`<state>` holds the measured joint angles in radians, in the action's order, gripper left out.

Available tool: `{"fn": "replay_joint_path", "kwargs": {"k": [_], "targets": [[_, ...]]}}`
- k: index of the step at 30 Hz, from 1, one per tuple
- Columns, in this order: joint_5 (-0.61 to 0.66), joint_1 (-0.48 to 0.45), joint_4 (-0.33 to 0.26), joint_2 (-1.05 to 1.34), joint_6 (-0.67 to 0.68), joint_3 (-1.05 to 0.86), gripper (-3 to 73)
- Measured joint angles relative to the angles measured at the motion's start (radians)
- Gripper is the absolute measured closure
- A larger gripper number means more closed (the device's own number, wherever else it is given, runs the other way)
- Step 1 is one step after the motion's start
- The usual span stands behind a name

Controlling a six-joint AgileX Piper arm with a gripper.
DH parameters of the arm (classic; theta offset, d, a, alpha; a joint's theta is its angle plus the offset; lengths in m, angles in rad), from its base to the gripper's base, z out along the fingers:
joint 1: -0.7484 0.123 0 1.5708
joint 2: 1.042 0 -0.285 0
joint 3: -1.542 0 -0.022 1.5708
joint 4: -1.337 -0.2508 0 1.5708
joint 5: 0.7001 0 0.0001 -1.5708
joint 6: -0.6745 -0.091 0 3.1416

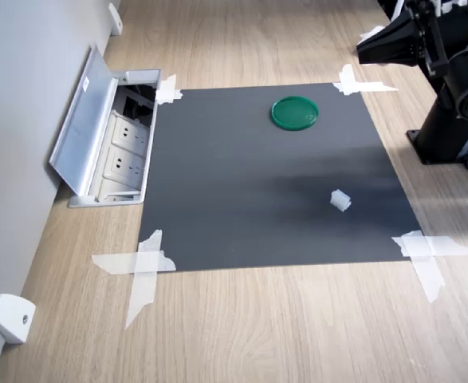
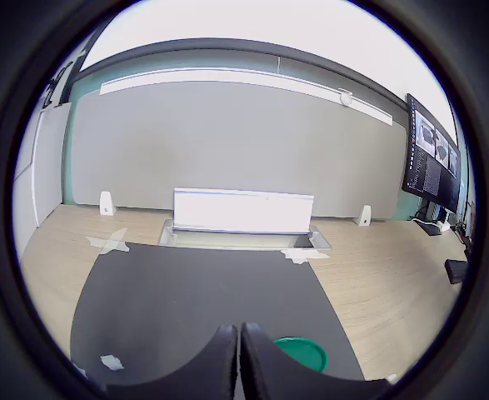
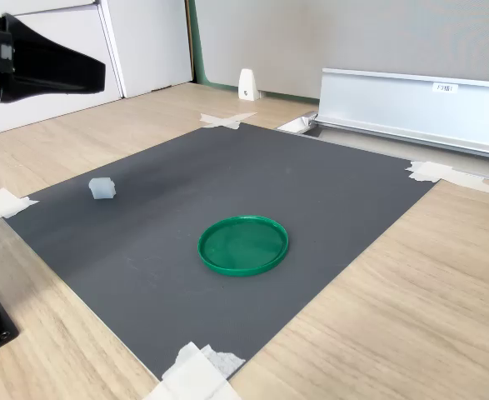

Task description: Grasp a white terminal and put it on the green lid.

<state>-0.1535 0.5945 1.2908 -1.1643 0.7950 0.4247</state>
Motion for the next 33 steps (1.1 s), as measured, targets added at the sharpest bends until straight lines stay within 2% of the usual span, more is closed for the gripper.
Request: {"fn": "replay_joint_path", "kwargs": {"k": [6, 8, 22, 30, 33], "targets": [[-0.001, 0.0, -0.103, 0.0, -0.016, 0.0, 70.3], [-0.001, 0.0, -0.115, 0.0, -0.017, 0.0, 70.3], [0.003, 0.0, -0.143, -0.007, -0.023, 0.02, 70.3], [0.004, 0.0, -0.146, -0.299, -0.023, 0.232, 70.3], [0.019, 0.0, -0.168, -0.425, -0.009, 0.33, 70.3]]}}
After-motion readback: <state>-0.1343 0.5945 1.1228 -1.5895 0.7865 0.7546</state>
